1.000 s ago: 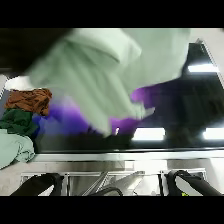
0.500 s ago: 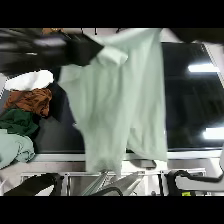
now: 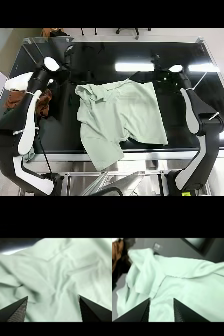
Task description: Fold the shirts.
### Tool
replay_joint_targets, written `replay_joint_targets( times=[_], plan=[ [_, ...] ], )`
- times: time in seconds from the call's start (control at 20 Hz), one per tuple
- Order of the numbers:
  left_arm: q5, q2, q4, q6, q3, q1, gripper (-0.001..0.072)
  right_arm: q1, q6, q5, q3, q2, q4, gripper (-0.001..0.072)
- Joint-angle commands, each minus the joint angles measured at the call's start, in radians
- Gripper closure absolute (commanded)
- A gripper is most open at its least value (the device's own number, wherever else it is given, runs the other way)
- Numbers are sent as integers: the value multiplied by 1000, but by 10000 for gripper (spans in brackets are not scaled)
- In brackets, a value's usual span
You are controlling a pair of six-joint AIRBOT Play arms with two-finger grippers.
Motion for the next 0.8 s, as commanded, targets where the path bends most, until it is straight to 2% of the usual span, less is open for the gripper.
replay_joint_targets(
  times=[0.0,0.1,0.15,0.2,0.3,0.4,0.5,0.6,0.75],
  plan=[
    [-308,-37,2,3,104,146,15,-158,122,173,-5,46,0,373],
    [-426,25,1,4,3,211,16,-272,171,298,-30,119,-43,375],
    [-439,76,2,16,-104,230,16,-322,199,345,-70,162,-100,397],
    [-411,141,2,33,-249,246,16,-360,214,368,-131,208,-154,443],
    [-304,259,3,55,-542,259,16,-436,231,369,-315,320,-268,448],
    [-218,348,-28,89,-817,260,16,-513,262,325,-513,439,-351,448],
    [-139,396,-111,160,-1012,261,16,-599,314,249,-672,548,-372,448],
    [-24,423,-161,203,-1132,261,16,-660,320,162,-791,641,-372,448],
    [88,425,-331,308,-1218,260,16,-672,324,76,-884,706,-372,448]
  ],
)
